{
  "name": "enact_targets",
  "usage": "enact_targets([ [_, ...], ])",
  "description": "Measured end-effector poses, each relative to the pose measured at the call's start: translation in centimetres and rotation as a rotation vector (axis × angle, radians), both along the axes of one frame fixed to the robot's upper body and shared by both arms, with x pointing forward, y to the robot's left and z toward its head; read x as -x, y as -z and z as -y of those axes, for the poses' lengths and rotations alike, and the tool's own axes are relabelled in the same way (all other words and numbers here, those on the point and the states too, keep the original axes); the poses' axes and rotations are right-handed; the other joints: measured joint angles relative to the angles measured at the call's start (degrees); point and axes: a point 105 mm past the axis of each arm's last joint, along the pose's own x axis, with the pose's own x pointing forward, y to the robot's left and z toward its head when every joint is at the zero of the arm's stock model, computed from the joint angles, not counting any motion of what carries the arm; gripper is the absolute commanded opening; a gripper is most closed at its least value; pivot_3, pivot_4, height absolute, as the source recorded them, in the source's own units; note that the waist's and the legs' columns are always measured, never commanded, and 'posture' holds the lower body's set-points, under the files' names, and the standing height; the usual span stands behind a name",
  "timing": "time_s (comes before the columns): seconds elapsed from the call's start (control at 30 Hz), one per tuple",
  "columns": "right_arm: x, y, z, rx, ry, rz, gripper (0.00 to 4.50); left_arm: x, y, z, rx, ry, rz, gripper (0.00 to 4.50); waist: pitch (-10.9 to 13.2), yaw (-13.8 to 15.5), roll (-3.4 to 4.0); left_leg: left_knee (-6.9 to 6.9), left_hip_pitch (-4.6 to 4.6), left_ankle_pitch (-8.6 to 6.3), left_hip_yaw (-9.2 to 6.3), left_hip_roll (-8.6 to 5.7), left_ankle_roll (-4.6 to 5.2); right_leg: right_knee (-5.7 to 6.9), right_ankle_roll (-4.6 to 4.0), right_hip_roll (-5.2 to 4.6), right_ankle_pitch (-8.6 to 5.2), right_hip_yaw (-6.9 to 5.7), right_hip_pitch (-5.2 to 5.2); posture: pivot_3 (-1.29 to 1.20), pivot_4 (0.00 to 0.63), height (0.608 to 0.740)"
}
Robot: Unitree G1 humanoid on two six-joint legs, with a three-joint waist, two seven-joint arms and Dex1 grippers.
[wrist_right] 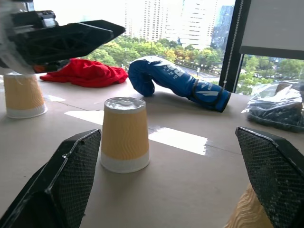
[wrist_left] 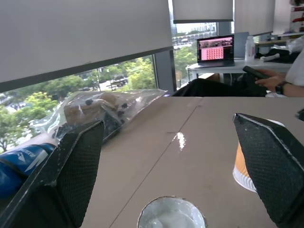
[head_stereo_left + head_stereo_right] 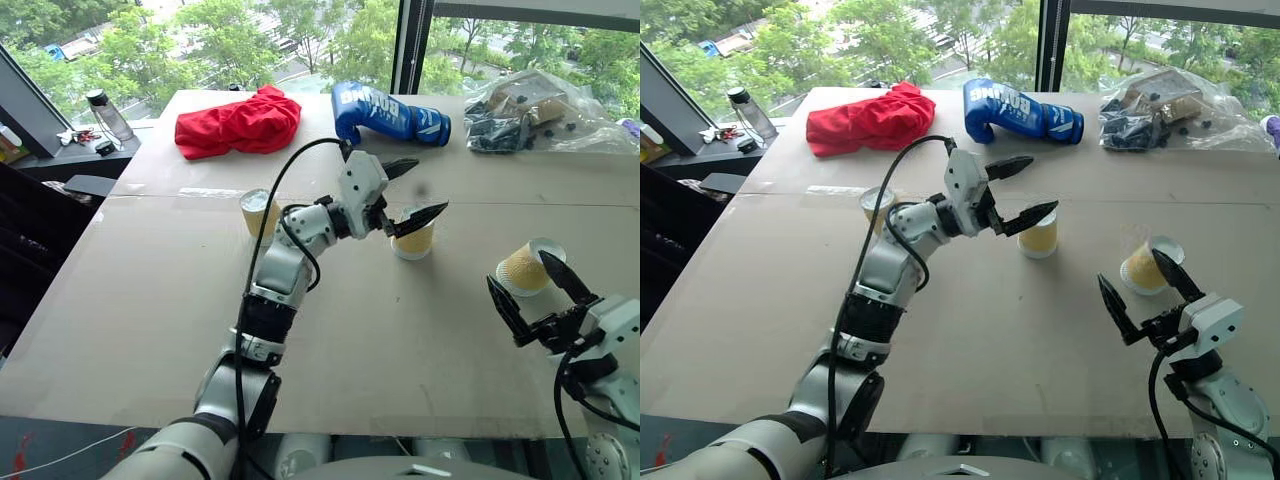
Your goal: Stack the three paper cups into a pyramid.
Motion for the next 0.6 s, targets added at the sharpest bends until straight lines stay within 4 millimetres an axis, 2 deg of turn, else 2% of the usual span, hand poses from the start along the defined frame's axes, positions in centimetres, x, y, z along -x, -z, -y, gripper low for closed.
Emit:
enact_targets([
  [0.2,-1.0,-0.6,2.3,0.013,0.138,0.029,4.5,3.1,0.5,-3.2,-0.252,0.144,-0.123,4.45,0.07,-0.43,0.15,0.0,0.01,0.02,0.01,0.07,-0.03,0.03,-0.01,0.0,0.0,0.01,0.0,0.0,0.15,0.74],
  [0.33,-1.7,-1.1,3.0,0.022,0.204,0.047,4.5,4.5,0.3,-3.6,-0.298,0.189,-0.184,4.45,0.08,-0.37,0.14,0.0,-0.01,-0.01,0.0,0.07,0.02,0.02,-0.01,-0.01,-0.01,0.02,0.0,0.0,0.15,0.74],
  [0.6,-2.2,1.1,3.9,-0.01,0.241,-0.089,4.5,5.5,-0.7,-3.8,-0.334,0.156,-0.182,4.45,0.09,-0.9,0.15,-0.01,-0.01,-0.06,0.01,0.09,0.1,0.02,-0.01,0.0,-0.01,0.06,-0.01,0.0,0.15,0.74],
])
